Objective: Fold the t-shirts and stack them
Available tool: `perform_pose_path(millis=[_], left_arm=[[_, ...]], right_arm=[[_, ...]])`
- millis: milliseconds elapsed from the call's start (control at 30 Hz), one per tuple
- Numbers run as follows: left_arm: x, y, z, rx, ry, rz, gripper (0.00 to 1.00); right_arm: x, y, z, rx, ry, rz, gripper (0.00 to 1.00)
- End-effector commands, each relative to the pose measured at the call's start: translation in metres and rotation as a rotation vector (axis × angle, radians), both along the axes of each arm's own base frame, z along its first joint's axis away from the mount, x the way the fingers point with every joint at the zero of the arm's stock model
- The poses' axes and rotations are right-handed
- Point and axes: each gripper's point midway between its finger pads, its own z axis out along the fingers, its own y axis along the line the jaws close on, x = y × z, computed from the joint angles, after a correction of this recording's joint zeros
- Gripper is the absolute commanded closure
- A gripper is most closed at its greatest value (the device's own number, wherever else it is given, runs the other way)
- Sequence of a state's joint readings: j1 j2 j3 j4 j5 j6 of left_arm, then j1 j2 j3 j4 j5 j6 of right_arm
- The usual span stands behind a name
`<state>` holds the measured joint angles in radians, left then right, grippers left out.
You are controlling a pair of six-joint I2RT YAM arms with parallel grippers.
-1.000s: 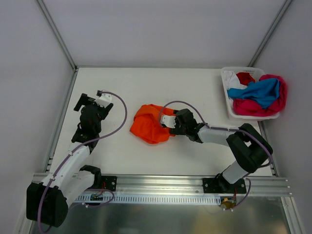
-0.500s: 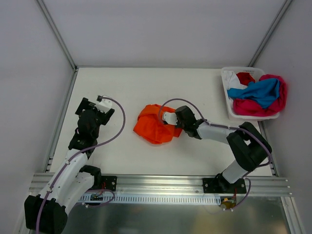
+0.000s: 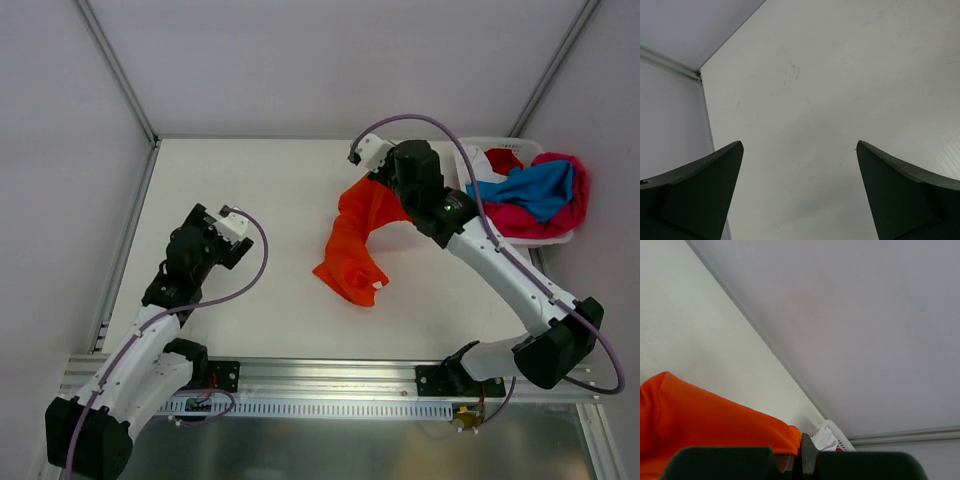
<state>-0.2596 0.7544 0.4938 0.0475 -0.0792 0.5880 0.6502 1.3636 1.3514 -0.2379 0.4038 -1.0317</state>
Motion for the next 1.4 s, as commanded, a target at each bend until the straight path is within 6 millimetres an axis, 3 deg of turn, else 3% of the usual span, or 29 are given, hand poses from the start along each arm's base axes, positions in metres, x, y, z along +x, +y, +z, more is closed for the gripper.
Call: perform_pose_path(millis=[0,67,100,167,200,300,333,400,433,500,633,733,767,833,867,967,1100,1200,1233,1267,1333,1367], left_arm=[[0.002,-0.033,0.019,-0.028,-0.027,-0.126,0.01],[0.002,-0.043,0.014,-0.007,-0.007,-0.154,0.01],[0.0,-0.054,0.012,0.002,-0.003,-0.191,0.01],[0.0,-0.065,0.008,0.013,0.008,-0.219,0.01],[-0.002,-0.075,0.01,0.008,0.005,-0.251,0.01],[-0.005,-0.092,0.009,-0.015,0.02,-0.312,0.01],[-0.01,-0.103,0.008,-0.026,0.029,-0.358,0.01],[-0.015,-0.117,0.004,-0.046,0.05,-0.412,0.01],[-0.02,-0.126,0.0,-0.065,0.072,-0.435,0.01],[-0.025,-0.138,-0.004,-0.129,0.113,-0.464,0.01],[-0.03,-0.148,-0.011,-0.176,0.151,-0.5,0.02],[-0.027,-0.146,-0.013,-0.162,0.148,-0.491,0.02],[-0.027,-0.146,-0.018,-0.152,0.157,-0.49,0.02],[-0.025,-0.146,-0.022,-0.144,0.156,-0.49,0.02],[-0.025,-0.146,-0.028,-0.131,0.163,-0.485,0.03],[-0.023,-0.149,-0.032,-0.085,0.139,-0.486,0.03],[-0.027,-0.16,-0.025,-0.044,0.1,-0.523,0.03],[-0.033,-0.175,-0.015,-0.008,0.063,-0.565,0.03],[-0.033,-0.177,-0.014,-0.002,0.058,-0.569,0.03],[-0.031,-0.179,-0.013,0.001,0.06,-0.57,0.03],[-0.026,-0.176,-0.013,0.014,0.045,-0.539,0.02],[-0.025,-0.174,-0.016,0.019,0.042,-0.533,0.02]], right_arm=[[-0.015,-0.01,0.048,0.116,-0.014,-0.034,1.0],[-0.014,-0.01,0.066,0.135,-0.032,-0.044,1.0],[-0.015,-0.012,0.09,0.162,-0.073,-0.048,1.0],[-0.012,-0.015,0.102,0.151,-0.087,-0.068,1.0],[-0.012,-0.017,0.124,0.161,-0.129,-0.071,1.0],[-0.004,-0.022,0.143,0.134,-0.17,-0.116,1.0],[-0.005,-0.03,0.165,0.144,-0.216,-0.141,1.0],[0.001,-0.033,0.176,0.152,-0.24,-0.169,1.0],[-0.002,-0.041,0.194,0.181,-0.279,-0.199,1.0],[-0.001,-0.049,0.211,0.228,-0.328,-0.241,1.0],[-0.007,-0.056,0.232,0.293,-0.394,-0.261,1.0],[-0.02,-0.062,0.266,0.344,-0.466,-0.251,1.0],[-0.029,-0.065,0.289,0.383,-0.511,-0.235,1.0],[-0.038,-0.061,0.304,0.414,-0.532,-0.18,1.0],[-0.045,-0.048,0.311,0.442,-0.538,-0.076,1.0],[-0.078,-0.024,0.315,0.544,-0.544,0.172,1.0],[-0.078,-0.021,0.311,0.569,-0.495,0.166,1.0],[-0.067,0.013,0.271,0.504,-0.339,0.27,1.0],[-0.066,0.031,0.235,0.448,-0.207,0.328,1.0],[-0.08,0.06,0.216,0.434,-0.11,0.476,1.0],[-0.093,0.085,0.18,0.362,0.013,0.556,1.0],[-0.106,0.102,0.171,0.331,0.031,0.599,1.0]])
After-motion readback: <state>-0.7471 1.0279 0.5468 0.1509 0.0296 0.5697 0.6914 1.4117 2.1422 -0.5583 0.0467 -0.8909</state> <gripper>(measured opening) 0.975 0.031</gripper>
